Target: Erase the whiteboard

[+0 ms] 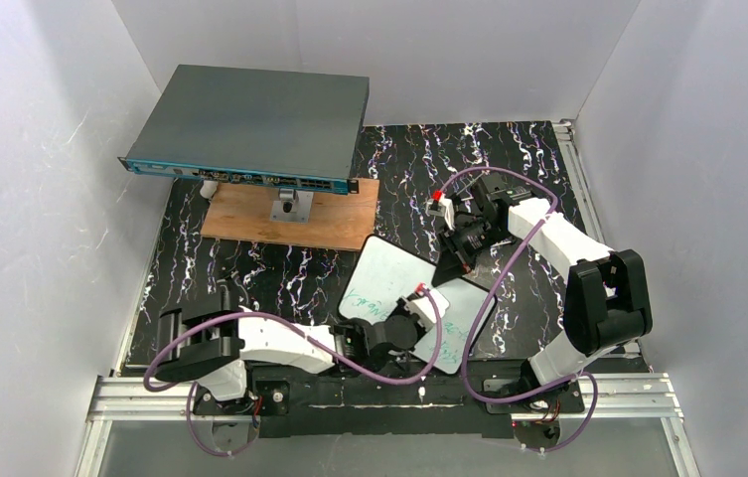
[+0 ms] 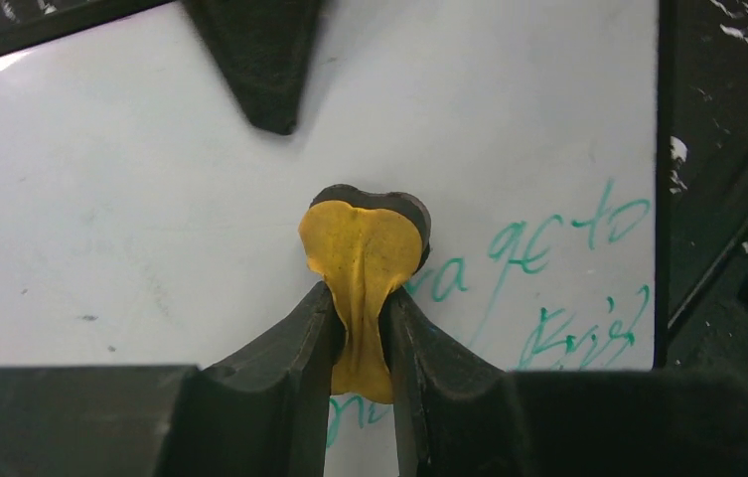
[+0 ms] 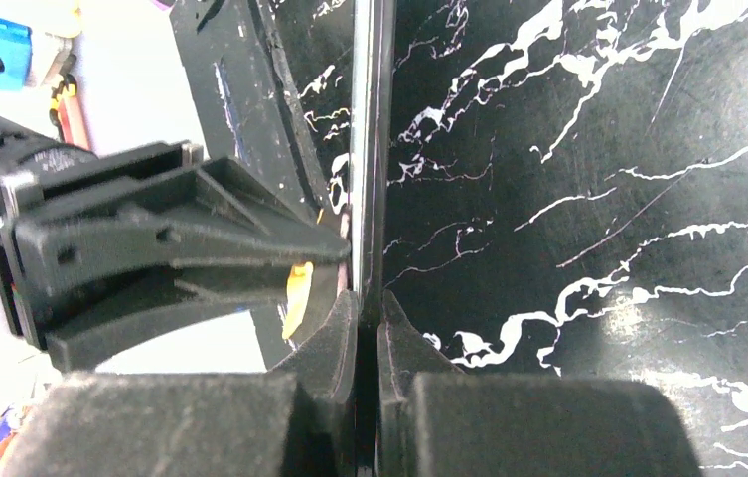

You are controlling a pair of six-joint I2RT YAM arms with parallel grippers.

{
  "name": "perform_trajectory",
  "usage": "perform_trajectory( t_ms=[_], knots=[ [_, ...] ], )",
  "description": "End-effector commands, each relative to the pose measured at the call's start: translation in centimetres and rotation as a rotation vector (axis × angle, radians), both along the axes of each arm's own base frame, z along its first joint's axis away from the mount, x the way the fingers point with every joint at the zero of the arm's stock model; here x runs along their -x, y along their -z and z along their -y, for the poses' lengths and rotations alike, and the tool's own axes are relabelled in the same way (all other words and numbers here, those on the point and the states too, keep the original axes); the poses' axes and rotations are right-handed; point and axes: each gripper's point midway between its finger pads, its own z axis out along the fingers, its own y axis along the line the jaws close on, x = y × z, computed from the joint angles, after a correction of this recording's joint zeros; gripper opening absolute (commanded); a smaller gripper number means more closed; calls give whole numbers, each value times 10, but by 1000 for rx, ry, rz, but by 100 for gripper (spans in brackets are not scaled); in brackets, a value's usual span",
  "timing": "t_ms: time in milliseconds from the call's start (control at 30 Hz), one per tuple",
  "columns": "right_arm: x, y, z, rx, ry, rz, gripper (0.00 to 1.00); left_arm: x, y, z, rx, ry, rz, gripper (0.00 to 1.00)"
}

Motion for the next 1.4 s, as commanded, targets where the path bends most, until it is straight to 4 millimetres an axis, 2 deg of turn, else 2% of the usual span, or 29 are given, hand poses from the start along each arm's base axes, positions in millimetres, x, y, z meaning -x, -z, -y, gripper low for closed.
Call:
perform_trajectory(
  t_ms=[0,200,367,467,567,700,1000,1100,1233,1367],
  knots=[
    [-5,-12,-13,-86,-69,107,1,-42,4,-57,40,-277,-54,0],
    [-5,-11,-12,-82,-68,107,1,-44,1,-60,53,-283,-68,0],
    [-11,-11,-15,-76,-31,90,1,-17,-2,-18,12,-20,-3,0],
    [-16,-9,-16,-67,-1,79,1,0,4,4,-69,89,62,0],
    [-23,-5,-16,-47,39,73,1,10,9,17,-109,146,90,0],
    [-33,-2,-15,-34,93,67,1,13,9,21,-104,166,95,0],
    [-34,-1,-15,-36,102,59,1,10,10,19,-30,141,55,0],
    [-36,0,-15,-31,108,62,1,-9,12,1,31,39,-33,0],
    [-36,0,-15,-29,111,64,1,-42,20,-35,86,-132,-166,0],
    [-37,1,-14,-25,114,64,1,-48,16,-41,108,-164,-180,0]
  ],
)
